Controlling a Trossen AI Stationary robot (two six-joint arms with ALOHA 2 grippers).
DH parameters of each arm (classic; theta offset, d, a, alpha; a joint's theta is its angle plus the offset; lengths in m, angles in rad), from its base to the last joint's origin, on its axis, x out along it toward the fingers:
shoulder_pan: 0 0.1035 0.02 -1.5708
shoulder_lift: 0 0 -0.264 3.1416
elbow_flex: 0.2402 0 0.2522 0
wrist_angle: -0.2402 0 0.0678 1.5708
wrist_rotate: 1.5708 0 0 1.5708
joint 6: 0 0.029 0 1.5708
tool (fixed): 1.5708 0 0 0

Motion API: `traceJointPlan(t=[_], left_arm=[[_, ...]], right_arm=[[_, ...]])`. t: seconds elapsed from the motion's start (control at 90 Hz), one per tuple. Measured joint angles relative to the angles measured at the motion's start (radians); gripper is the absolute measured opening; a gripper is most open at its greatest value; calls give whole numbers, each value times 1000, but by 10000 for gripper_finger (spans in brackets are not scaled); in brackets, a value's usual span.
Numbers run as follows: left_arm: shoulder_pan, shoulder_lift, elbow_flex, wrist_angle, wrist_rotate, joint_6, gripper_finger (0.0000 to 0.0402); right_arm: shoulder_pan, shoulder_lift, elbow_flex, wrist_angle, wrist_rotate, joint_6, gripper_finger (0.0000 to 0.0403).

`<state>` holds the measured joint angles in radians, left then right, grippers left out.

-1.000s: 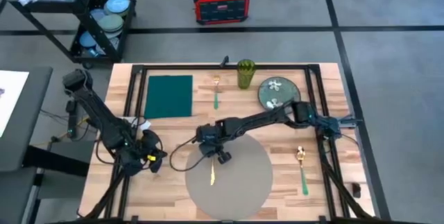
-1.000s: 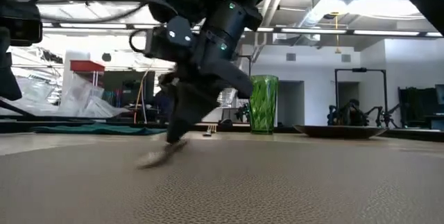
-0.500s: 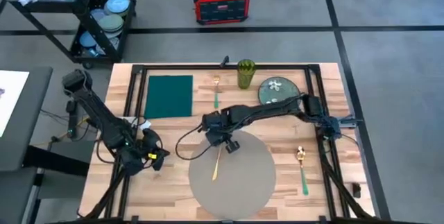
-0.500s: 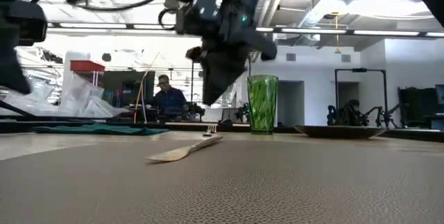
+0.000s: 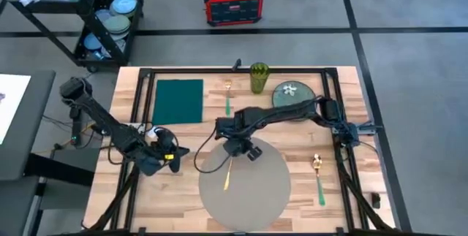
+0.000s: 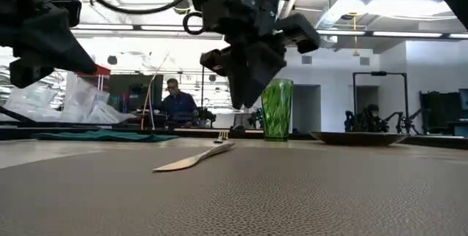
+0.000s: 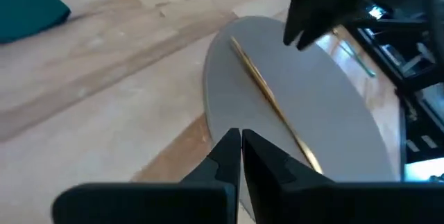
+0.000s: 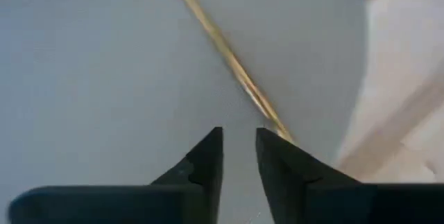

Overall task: Set table place
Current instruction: Move the knife on the gray placemat

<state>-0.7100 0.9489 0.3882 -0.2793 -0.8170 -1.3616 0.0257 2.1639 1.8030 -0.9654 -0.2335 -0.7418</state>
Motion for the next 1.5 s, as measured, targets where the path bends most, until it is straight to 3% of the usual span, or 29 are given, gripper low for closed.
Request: traceJointPlan(t=[0.222,0.356,0.689,1.178,1.267,1.4,1.5], left_arm=[[28,0,0,-35,0,14,0],[28,0,0,-41,0,10,0],[27,0,0,-46,0,4,0],[27,0,0,-60,0,4,0],[27,0,0,-73,0,4,0],[27,0,0,-76,0,4,0],[27,0,0,-81,0,4,0]], right_arm=[[-4,16,1,158,52,-11,166],[-15,59,-1,111,57,-13,170],[-17,84,-1,84,62,-25,117],[-26,75,-137,175,63,4,110],[-25,76,-137,195,90,14,86],[-26,75,-137,213,101,12,16],[-26,75,-138,214,110,22,9]])
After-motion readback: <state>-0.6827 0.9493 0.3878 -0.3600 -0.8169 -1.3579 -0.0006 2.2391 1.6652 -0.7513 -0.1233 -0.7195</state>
